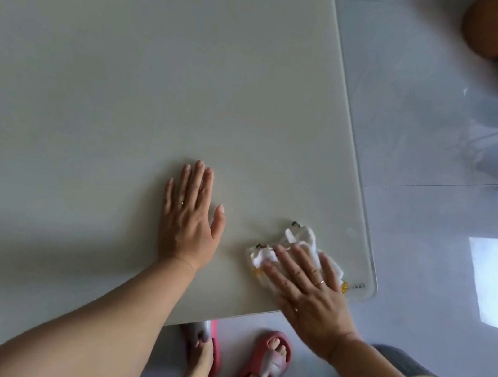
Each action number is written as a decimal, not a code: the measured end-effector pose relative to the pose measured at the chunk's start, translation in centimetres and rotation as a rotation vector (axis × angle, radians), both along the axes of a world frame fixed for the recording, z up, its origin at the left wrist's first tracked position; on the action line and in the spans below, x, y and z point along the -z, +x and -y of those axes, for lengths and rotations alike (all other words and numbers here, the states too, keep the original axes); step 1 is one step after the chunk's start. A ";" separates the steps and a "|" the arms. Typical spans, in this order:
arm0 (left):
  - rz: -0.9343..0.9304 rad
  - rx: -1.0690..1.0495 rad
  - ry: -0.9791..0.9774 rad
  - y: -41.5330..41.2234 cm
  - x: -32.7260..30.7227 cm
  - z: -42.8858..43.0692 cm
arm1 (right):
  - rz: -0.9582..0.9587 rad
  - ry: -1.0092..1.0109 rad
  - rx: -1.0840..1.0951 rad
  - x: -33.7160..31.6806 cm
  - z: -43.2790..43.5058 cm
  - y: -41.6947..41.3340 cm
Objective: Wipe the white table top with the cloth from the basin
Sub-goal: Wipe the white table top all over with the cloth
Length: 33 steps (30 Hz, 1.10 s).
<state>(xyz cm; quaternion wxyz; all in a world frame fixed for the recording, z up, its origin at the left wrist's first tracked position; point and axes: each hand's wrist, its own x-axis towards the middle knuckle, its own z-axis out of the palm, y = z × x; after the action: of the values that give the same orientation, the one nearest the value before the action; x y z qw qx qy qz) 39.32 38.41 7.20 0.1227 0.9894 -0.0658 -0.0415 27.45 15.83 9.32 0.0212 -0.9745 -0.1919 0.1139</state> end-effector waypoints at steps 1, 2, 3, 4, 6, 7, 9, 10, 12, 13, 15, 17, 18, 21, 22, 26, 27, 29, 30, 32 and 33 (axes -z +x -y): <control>0.001 -0.001 -0.001 0.0 0.0 0.0 | -0.011 -0.014 0.122 -0.2 2.2 0.5; 0.001 -0.004 0.000 -0.1 0.0 0.1 | -0.038 0.004 0.298 -0.5 3.5 0.7; 0.000 -0.008 0.002 -0.1 0.0 0.2 | -0.058 0.051 0.474 -0.7 3.6 0.8; 0.000 -0.015 0.006 -0.1 0.0 0.3 | -0.064 0.090 0.607 -0.7 2.5 0.7; 0.001 -0.035 0.015 -0.1 -0.1 0.5 | -0.093 0.110 0.644 -0.5 -1.0 -0.6; 0.004 -0.048 0.013 0.0 -0.2 0.8 | -0.096 0.127 0.548 -0.5 -2.1 -1.4; 0.028 -0.077 -0.006 0.8 -0.6 1.9 | -0.076 0.154 0.266 -0.4 -1.3 -2.1; 0.044 -0.081 -0.017 1.6 -0.8 2.8 | -0.070 0.149 0.146 -0.4 0.2 -1.5; 0.069 -0.064 -0.041 3.4 -0.9 5.0 | -0.060 0.105 0.051 -0.3 3.0 0.5; 0.070 -0.059 -0.047 4.1 -0.8 6.0 | -0.046 0.073 0.093 -0.3 4.0 2.0; 0.047 -0.080 -0.038 4.9 -0.1 7.3 | -0.021 0.040 0.248 -0.1 4.8 5.7; 0.061 -0.102 -0.010 5.1 0.8 7.7 | -0.016 0.055 0.446 0.7 4.2 9.5; 0.073 -0.107 -0.007 5.1 1.1 7.8 | -0.017 0.080 0.553 1.1 3.5 10.9; 0.068 -0.106 -0.010 4.9 1.1 7.7 | -0.001 0.121 0.587 1.7 0.6 11.3; 0.069 -0.106 -0.007 5.0 0.9 7.8 | 0.004 0.119 0.467 1.6 0.5 11.0; 0.055 -0.113 -0.004 5.0 0.7 7.9 | -0.009 0.038 0.175 1.3 4.6 13.3; 0.060 -0.111 -0.001 5.0 0.7 7.8 | -0.030 0.037 0.258 1.2 4.8 14.3; 0.045 -0.110 0.003 4.9 0.6 7.9 | -0.065 0.084 0.482 1.3 3.7 16.2; 0.027 -0.111 0.004 4.9 0.5 8.0 | -0.074 0.098 0.571 1.3 2.9 17.4; -0.013 -0.108 0.015 5.0 0.3 8.1 | -0.100 0.113 0.730 1.4 1.3 19.9; -0.032 -0.106 0.027 5.0 0.3 8.0 | -0.112 0.119 0.799 1.3 0.6 20.8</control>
<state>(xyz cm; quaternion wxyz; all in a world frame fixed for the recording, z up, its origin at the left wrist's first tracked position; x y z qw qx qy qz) 44.35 30.42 6.91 0.1125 0.9923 -0.0109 -0.0516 48.29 15.27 8.04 0.1305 -0.9618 0.1970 0.1383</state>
